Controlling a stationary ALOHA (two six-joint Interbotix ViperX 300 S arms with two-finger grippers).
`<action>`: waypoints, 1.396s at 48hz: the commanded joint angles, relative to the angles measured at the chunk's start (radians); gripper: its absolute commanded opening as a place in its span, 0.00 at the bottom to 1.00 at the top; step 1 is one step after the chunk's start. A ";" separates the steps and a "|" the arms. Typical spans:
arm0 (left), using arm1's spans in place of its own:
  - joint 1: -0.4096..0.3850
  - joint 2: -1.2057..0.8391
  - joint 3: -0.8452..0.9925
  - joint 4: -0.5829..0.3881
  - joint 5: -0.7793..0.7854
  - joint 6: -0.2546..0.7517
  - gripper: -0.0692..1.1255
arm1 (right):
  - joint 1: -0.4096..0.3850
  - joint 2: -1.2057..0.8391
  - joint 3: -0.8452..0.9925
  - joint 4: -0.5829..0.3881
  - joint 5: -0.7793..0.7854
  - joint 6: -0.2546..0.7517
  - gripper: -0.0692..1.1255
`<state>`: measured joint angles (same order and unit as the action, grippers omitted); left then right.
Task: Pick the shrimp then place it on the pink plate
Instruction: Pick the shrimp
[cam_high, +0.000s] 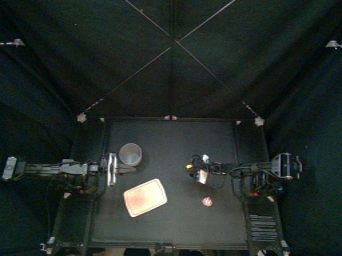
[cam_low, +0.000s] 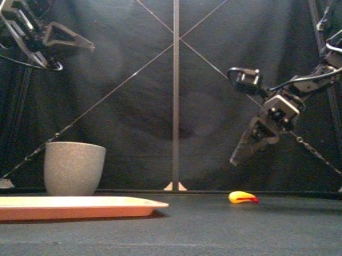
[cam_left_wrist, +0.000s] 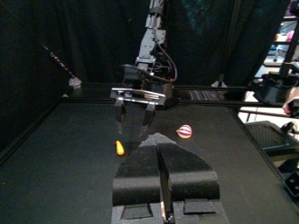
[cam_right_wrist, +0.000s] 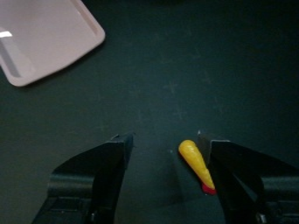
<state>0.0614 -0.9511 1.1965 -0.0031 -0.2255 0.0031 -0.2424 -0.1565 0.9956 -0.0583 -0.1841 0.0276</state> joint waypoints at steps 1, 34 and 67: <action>0.002 0.005 -0.008 0.002 -0.011 0.000 0.21 | -0.029 0.041 -0.046 -0.026 0.038 -0.002 0.84; 0.003 0.005 0.011 0.002 -0.011 0.000 0.21 | -0.112 0.153 -0.101 -0.109 0.186 0.006 0.84; 0.009 0.005 0.015 0.000 -0.011 -0.002 0.21 | -0.094 0.155 -0.114 -0.064 0.187 0.008 0.46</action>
